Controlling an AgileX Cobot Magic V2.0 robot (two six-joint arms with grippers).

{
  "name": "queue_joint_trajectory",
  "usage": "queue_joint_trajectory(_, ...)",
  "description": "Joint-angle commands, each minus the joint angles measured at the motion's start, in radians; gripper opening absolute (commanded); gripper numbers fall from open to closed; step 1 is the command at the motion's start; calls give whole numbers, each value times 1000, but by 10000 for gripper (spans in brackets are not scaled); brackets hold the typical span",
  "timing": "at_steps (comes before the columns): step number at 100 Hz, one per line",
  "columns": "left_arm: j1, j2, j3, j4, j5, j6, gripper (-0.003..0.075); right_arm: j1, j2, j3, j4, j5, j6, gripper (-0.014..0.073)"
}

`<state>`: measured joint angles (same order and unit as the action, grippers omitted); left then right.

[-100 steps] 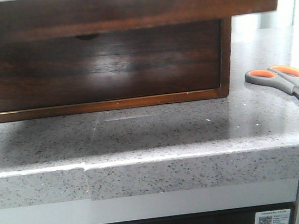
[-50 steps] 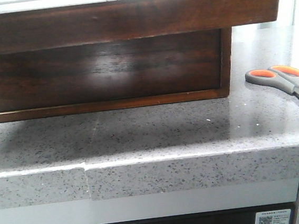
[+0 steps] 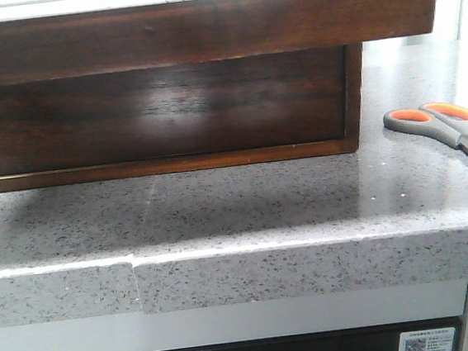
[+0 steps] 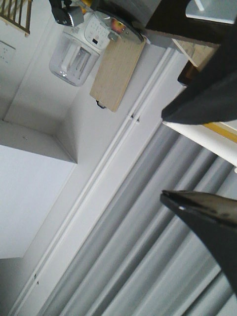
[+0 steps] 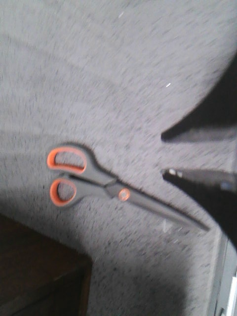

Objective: Put scissors in drawer with both arms
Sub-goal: 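Move the right gripper above the grey-and-orange scissors, then lower the right gripper and grasp the scissors at the pivot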

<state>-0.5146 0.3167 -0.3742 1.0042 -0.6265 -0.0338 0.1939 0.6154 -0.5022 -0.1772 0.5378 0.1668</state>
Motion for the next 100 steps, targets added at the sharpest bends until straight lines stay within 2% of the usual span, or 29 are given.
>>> queue_joint_trajectory(1,-6,-8,-35,-58,11,-15,302,12,117,-103,-7,-34,-8,237)
queue_joint_trajectory(7,-6,-13,-35,-58,11,-15,302,12,195,-156,-7,-16,-8,332)
queue_joint_trajectory(16,-6,-14,-35,-58,11,-15,302,12,300,-228,0,28,-8,392)
queue_joint_trajectory(52,-6,-14,-33,-59,15,-17,301,12,657,-511,97,266,-6,390)
queue_joint_trajectory(79,-6,-14,-33,-59,15,-34,301,12,793,-649,106,366,-6,390)
queue_joint_trajectory(100,-6,-14,-33,-59,15,-36,301,12,862,-678,120,393,-6,390)
